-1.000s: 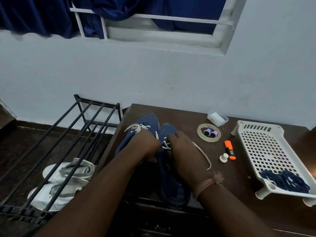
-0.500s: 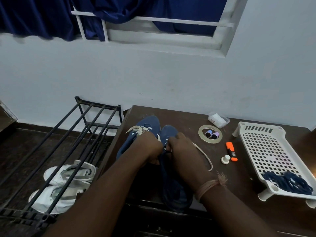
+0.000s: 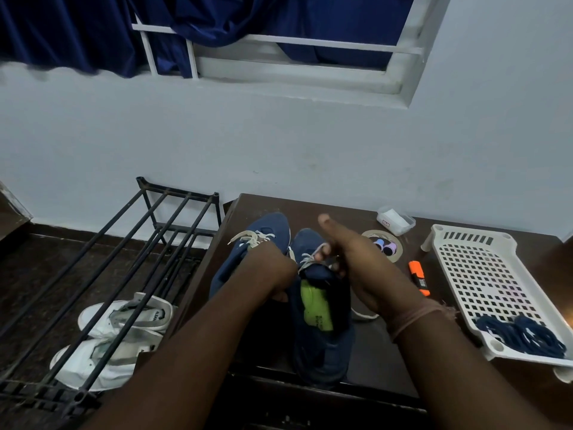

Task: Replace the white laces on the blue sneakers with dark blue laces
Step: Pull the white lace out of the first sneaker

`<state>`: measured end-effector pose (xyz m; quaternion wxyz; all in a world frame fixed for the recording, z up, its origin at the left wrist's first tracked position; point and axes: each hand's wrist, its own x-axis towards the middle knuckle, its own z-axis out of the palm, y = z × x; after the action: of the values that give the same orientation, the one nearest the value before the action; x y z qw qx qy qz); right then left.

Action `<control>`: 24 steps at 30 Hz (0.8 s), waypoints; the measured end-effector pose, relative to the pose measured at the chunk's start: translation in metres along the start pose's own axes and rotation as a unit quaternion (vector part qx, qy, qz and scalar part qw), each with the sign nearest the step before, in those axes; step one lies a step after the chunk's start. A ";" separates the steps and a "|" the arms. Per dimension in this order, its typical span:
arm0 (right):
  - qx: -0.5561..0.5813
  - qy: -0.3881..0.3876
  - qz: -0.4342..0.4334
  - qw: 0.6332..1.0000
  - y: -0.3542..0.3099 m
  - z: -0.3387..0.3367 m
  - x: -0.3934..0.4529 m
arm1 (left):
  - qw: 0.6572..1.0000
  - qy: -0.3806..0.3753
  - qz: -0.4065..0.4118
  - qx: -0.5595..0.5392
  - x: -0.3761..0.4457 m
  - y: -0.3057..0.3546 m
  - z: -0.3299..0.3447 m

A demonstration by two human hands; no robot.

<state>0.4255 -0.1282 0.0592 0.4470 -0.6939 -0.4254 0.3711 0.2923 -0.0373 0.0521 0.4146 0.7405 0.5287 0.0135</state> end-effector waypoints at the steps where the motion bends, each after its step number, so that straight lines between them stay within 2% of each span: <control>1: 0.100 -0.015 0.062 0.993 -0.003 -0.007 0.001 | 0.997 0.004 0.009 0.082 -0.005 0.002 -0.001; 2: 0.136 -0.018 0.109 0.984 -0.007 -0.015 0.001 | 0.994 0.009 0.017 0.109 -0.005 0.002 0.000; 4: 0.013 0.024 0.127 0.992 -0.005 -0.021 0.000 | 0.995 0.001 0.018 0.096 -0.007 0.004 0.001; 6: -0.166 0.040 0.094 0.981 -0.002 -0.014 -0.003 | 1.000 0.001 0.009 0.028 -0.006 0.007 0.005; 8: -0.262 0.011 0.068 0.963 -0.001 -0.008 -0.002 | 0.998 0.064 0.002 -0.006 -0.002 0.005 0.009; 9: -0.311 0.009 0.056 0.949 0.000 -0.006 -0.001 | 0.996 0.090 0.003 0.003 -0.002 0.004 0.009; 12: -0.452 0.044 0.016 0.891 0.003 -0.004 0.002 | 0.994 0.083 0.032 0.057 -0.003 0.001 0.010; 13: -0.450 0.055 0.013 0.891 0.001 -0.006 -0.001 | 0.991 0.074 0.062 0.094 -0.005 0.000 0.010; 14: -0.387 0.054 0.026 0.920 0.001 -0.009 -0.001 | 0.982 0.071 0.093 0.147 -0.004 -0.003 0.011; 15: -0.254 0.044 0.033 0.966 -0.003 -0.013 -0.003 | 0.974 0.067 0.113 0.182 -0.001 -0.004 0.011; 16: -0.080 0.033 0.034 0.996 -0.008 -0.017 -0.005 | 0.969 0.051 0.113 0.212 0.001 -0.004 0.010; 17: 0.085 0.035 0.025 0.995 -0.015 -0.022 -0.008 | 0.967 0.036 0.106 0.229 0.003 -0.004 0.010; 18: 0.208 0.051 0.019 0.977 -0.021 -0.028 -0.010 | 0.965 0.021 0.109 0.240 0.003 -0.003 0.008; 19: 0.290 0.065 0.016 0.955 -0.023 -0.033 -0.011 | 0.955 0.008 0.131 0.268 0.003 -0.004 0.006; 21: 0.362 0.072 0.030 0.929 -0.023 -0.038 -0.013 | 0.941 -0.008 0.131 0.311 0.005 -0.003 0.004; 24: 0.354 0.031 0.095 0.930 -0.016 -0.033 -0.013 | 0.949 -0.005 0.112 0.294 0.011 -0.003 0.006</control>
<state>0.4463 -0.1469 0.0867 0.6390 -0.5389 -0.1841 0.5170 0.2977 -0.0317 0.0422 0.1771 0.8839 0.4212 -0.0999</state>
